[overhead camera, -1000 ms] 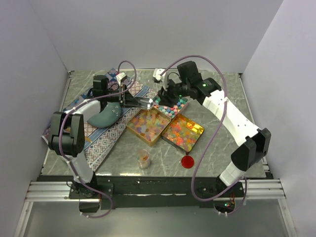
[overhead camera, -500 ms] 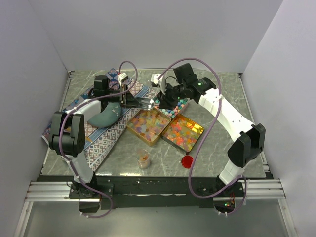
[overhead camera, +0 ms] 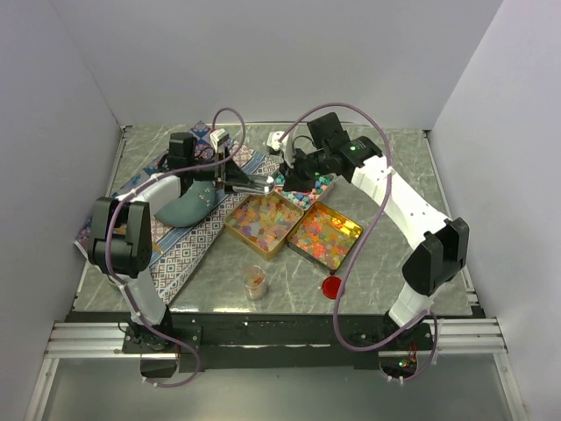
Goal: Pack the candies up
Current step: Adjust the spatula, then scoop the fake candies from the storage box.
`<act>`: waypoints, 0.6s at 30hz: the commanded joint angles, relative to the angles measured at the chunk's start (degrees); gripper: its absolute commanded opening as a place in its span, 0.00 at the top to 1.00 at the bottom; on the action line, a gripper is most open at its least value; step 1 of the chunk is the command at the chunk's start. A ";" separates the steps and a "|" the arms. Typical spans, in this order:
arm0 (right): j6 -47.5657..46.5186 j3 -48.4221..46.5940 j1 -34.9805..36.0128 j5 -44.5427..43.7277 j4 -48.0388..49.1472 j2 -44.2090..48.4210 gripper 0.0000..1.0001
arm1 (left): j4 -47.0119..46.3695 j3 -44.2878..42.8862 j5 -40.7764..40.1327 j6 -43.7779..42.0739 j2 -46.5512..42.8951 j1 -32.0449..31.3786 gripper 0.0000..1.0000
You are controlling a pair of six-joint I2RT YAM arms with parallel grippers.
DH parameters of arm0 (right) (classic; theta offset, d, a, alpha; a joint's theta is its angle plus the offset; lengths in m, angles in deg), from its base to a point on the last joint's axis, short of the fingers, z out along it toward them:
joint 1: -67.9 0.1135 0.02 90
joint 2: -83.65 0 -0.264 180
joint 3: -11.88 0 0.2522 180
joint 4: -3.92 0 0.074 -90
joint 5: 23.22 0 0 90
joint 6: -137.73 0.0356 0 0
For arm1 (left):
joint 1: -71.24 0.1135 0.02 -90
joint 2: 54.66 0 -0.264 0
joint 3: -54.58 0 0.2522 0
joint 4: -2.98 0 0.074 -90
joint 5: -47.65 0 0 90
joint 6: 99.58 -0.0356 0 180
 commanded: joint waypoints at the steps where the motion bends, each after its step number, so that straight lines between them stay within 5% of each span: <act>1: -4.33 -4.87 -0.94 -4.57 -1.53 -1.99 1.00 | 15.68 -8.05 -12.96 -13.62 -1.21 1.13 0.27; 3: -7.92 -8.30 -3.39 -7.46 -6.53 -3.31 1.00 | 22.27 -11.75 -32.20 -17.84 -3.06 2.44 0.20; 7: -15.49 -12.43 -5.68 -18.08 -12.78 -7.26 1.00 | 18.01 -8.60 -45.04 -17.08 -10.69 5.61 0.15; 18: -26.94 -26.13 -9.12 -40.43 -25.52 -18.07 1.00 | 11.93 7.66 -44.98 -18.39 -26.35 6.76 0.16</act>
